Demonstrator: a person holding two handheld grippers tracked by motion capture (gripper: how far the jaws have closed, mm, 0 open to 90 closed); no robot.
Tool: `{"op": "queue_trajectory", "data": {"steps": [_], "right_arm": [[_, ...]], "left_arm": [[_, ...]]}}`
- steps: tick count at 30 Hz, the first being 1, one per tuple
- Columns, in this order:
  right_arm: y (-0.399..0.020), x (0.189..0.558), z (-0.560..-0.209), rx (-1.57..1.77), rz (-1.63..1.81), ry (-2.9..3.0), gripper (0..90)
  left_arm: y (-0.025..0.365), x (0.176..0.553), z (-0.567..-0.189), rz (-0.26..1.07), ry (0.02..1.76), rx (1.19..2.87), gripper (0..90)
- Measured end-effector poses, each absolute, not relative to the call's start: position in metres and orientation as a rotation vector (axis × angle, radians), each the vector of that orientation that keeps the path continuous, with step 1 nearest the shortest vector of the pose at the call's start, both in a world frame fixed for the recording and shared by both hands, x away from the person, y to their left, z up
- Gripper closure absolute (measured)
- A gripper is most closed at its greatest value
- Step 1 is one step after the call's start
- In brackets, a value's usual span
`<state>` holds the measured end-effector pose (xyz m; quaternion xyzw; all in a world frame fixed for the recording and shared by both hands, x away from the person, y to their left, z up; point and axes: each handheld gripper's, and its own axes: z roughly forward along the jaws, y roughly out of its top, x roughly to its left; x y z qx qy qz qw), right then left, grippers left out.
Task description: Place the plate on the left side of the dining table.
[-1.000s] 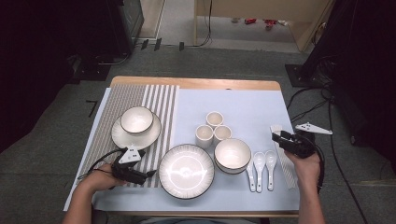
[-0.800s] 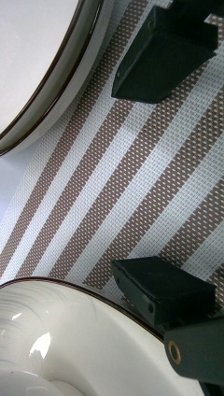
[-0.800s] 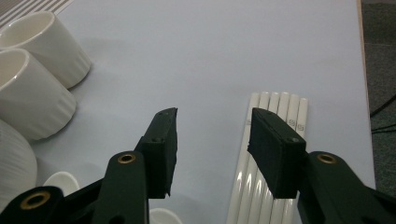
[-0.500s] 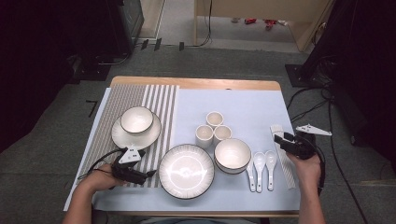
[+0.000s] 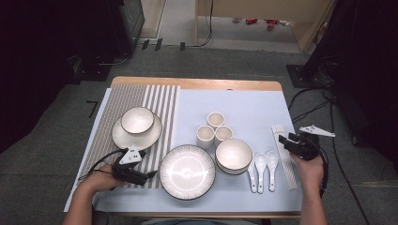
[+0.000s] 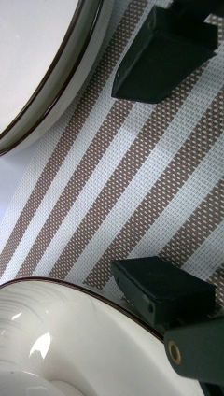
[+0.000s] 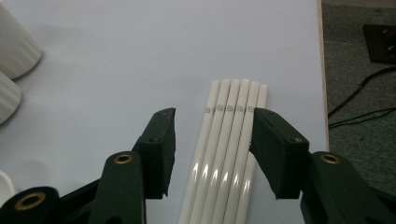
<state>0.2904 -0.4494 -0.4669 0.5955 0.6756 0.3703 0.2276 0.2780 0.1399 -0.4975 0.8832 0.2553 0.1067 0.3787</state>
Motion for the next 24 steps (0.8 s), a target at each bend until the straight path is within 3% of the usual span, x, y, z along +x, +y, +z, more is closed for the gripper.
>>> {"op": "queue_trajectory", "data": {"steps": [24], "right_arm": [[-0.46, 0.286, -0.481, 1.698, 1.017, 1.771, 70.0]], "left_arm": [[0.14, 0.278, -0.497, 0.273, 0.652, 2.257, 15.1]]}}
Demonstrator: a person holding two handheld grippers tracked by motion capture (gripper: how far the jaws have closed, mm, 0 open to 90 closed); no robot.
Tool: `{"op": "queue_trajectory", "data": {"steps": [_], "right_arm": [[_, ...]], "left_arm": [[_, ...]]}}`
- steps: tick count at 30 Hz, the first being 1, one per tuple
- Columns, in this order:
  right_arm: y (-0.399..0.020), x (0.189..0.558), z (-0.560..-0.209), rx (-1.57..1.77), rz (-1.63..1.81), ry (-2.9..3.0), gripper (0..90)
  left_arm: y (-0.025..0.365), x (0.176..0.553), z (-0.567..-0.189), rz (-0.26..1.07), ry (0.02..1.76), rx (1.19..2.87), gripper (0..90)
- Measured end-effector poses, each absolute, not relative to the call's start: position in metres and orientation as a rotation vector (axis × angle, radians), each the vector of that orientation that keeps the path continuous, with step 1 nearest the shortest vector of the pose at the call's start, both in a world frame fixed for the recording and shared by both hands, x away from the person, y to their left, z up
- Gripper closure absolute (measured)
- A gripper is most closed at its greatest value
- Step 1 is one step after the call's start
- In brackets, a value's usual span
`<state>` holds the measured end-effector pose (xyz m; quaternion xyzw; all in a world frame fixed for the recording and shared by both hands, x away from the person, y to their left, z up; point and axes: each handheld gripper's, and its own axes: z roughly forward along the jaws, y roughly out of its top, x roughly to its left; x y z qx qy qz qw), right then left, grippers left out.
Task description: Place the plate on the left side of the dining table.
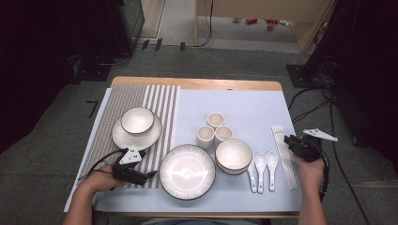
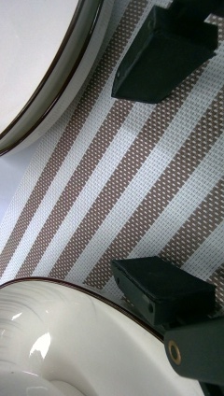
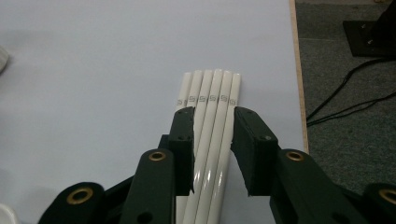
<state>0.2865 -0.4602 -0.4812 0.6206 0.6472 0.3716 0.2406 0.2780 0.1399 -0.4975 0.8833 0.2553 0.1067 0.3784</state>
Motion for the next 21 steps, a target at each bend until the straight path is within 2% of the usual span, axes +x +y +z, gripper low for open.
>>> {"op": "queue_trajectory", "data": {"steps": [21], "right_arm": [[-0.4631, 0.2829, -0.4881, 1.716, 0.988, 1.763, 72.7]], "left_arm": [[0.14, 0.278, -0.4975, 0.272, 0.652, 2.256, 15.1]]}}
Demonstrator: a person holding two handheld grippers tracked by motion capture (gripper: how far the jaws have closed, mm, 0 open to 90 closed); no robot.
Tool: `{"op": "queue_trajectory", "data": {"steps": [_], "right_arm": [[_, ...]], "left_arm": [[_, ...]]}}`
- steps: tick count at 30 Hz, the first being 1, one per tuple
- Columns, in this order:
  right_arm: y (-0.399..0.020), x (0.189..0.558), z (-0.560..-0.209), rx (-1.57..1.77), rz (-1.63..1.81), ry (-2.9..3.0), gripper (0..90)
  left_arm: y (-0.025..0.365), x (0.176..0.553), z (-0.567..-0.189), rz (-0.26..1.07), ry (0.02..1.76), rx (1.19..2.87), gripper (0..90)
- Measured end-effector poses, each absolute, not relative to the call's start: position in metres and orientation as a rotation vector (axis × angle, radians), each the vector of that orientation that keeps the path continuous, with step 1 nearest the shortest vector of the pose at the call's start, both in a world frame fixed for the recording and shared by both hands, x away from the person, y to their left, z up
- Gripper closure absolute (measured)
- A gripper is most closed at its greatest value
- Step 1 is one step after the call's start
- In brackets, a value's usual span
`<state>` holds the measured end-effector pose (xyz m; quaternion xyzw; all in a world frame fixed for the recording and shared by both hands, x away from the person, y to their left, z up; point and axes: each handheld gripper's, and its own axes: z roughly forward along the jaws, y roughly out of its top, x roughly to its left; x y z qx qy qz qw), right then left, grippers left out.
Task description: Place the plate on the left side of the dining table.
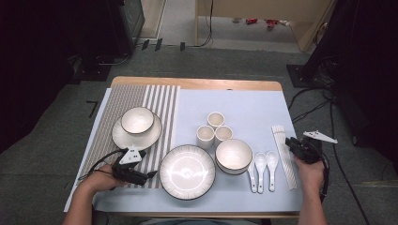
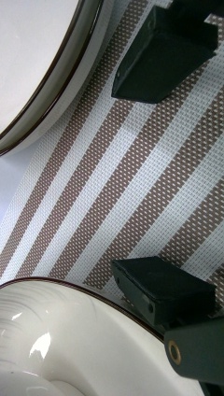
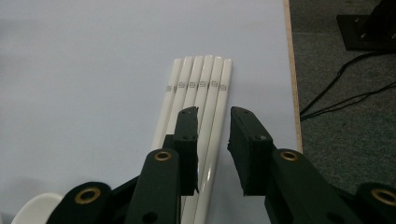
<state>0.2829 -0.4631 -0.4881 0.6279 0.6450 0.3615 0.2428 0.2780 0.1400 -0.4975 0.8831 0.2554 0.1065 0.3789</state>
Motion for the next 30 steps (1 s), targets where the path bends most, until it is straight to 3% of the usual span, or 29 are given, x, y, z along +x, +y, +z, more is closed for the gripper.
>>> {"op": "queue_trajectory", "data": {"steps": [21, 30], "right_arm": [[-0.445, 0.244, -0.476, 1.657, 1.075, 1.832, 73.1], [-0.433, 0.245, -0.48, 1.614, 1.101, 1.951, 71.5]], "left_arm": [[0.14, 0.278, -0.497, 0.274, 0.652, 2.257, 15.1], [0.14, 0.278, -0.497, 0.275, 0.654, 2.257, 14.7]]}}
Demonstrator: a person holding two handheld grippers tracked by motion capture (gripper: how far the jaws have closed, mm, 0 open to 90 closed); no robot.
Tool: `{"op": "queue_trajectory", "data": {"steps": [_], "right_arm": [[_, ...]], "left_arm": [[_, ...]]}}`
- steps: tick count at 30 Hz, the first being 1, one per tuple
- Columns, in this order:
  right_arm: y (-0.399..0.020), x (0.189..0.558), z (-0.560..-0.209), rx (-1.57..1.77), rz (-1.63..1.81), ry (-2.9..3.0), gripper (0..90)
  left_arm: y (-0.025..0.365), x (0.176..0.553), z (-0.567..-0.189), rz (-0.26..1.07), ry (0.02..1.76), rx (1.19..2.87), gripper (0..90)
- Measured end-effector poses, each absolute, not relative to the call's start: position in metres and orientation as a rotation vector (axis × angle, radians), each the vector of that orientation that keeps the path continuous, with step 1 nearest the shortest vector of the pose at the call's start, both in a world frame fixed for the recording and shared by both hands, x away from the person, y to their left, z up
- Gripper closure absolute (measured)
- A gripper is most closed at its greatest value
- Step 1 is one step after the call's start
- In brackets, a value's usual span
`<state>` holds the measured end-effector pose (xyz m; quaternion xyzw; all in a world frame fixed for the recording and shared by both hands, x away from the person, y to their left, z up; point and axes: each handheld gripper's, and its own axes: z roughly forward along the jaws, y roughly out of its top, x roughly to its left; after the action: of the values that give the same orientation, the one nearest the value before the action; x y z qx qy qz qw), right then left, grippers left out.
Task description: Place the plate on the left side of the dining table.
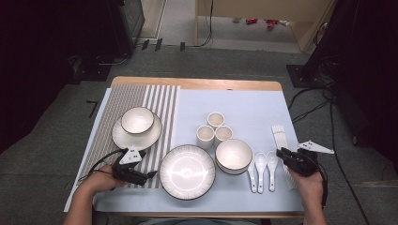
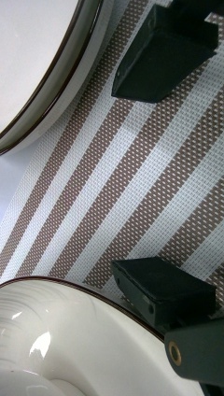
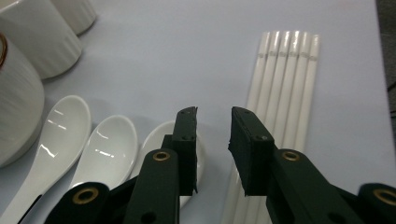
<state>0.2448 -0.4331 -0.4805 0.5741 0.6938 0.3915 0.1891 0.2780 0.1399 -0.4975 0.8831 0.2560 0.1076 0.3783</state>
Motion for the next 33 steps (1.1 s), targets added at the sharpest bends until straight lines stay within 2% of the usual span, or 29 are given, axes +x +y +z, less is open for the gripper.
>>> {"op": "queue_trajectory", "data": {"steps": [8, 17, 21, 33], "right_arm": [[-0.4305, 0.2496, -0.4886, 1.642, 1.075, 2.036, 72.1], [-0.4321, 0.2504, -0.4912, 1.663, 1.11, 2.07, 79.2], [-0.4355, 0.25, -0.4894, 1.686, 1.185, 2.055, 85.2], [-0.438, 0.2516, -0.4846, 1.662, 1.136, 2.038, 86.9]], "left_arm": [[0.1399, 0.2779, -0.4975, 0.275, 0.655, 2.256, 14.7], [0.1399, 0.2779, -0.4975, 0.275, 0.654, 2.257, 14.7], [0.1399, 0.2779, -0.4975, 0.275, 0.654, 2.257, 14.7], [0.1399, 0.278, -0.4975, 0.275, 0.655, 2.257, 14.7]]}}
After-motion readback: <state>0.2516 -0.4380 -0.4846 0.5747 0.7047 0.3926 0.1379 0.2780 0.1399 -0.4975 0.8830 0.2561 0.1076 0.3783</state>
